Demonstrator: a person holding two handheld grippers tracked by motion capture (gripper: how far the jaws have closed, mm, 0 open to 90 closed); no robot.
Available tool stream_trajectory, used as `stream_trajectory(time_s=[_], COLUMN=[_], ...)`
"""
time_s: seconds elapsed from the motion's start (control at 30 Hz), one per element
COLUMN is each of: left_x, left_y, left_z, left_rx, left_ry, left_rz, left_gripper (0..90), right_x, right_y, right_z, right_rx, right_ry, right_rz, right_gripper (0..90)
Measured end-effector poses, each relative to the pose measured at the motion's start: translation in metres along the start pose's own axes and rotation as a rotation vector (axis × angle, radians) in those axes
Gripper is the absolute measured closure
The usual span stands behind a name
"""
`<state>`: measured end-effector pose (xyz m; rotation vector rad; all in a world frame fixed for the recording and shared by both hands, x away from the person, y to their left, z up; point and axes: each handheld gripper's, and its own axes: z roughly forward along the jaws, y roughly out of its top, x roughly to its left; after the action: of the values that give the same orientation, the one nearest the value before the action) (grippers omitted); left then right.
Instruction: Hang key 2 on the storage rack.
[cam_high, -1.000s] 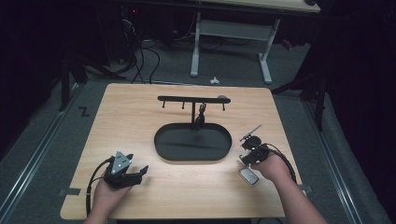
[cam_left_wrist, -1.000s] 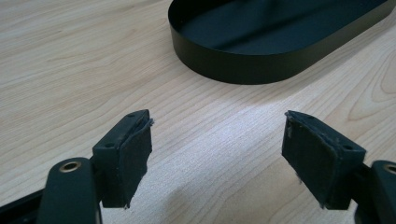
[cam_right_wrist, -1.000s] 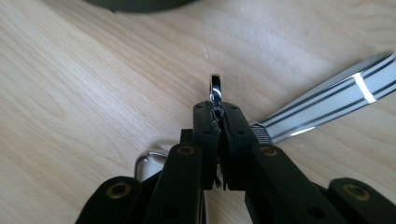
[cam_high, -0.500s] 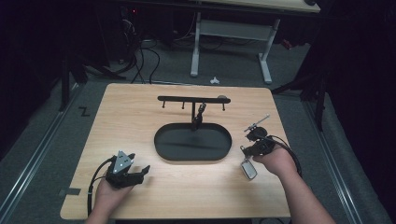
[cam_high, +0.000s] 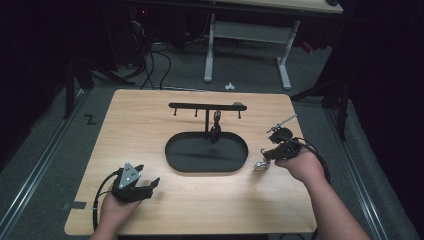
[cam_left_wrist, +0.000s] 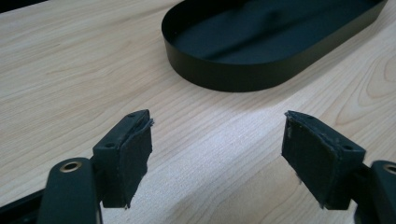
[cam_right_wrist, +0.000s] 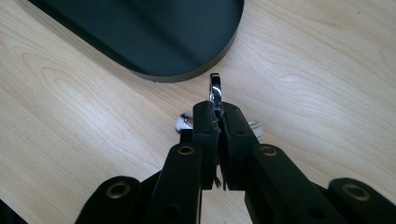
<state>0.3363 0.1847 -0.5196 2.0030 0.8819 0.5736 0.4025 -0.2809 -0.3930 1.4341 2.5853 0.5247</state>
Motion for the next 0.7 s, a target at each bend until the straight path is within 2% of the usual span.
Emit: stream_trajectory(time_s=[0.07,0.1,0.4,0.6,0.7], left_x=[0.000,0.001,0.001,0.009,0.009], left_y=[-0.001,-0.002,-0.005,-0.011,-0.013], left_z=[0.000,-0.002,-0.005,-0.015,-0.018], left_rx=[0.004,-0.002,0.007,-0.004,-0.004], left_ry=[0.004,0.002,0.014,0.040,0.049], left_rz=[0.002,-0.011,-0.003,-0.040,-0.041], left_gripper=[24.8,24.9,24.7,24.6,24.5], right_x=[0.000,0.002,0.006,0.010,0.013], right_y=[0.002,0.004,0.017,0.028,0.034], right_z=[-0.002,-0.005,-0.015,-0.018,-0.018], right_rx=[-0.005,-0.009,-0.021,-0.031,-0.035], right_ry=[-0.001,0.000,-0.018,-0.018,-0.016], right_rz=[-0.007,-0.010,-0.036,-0.049,-0.070], right_gripper=[86.5,86.5,86.5,86.5,86.5])
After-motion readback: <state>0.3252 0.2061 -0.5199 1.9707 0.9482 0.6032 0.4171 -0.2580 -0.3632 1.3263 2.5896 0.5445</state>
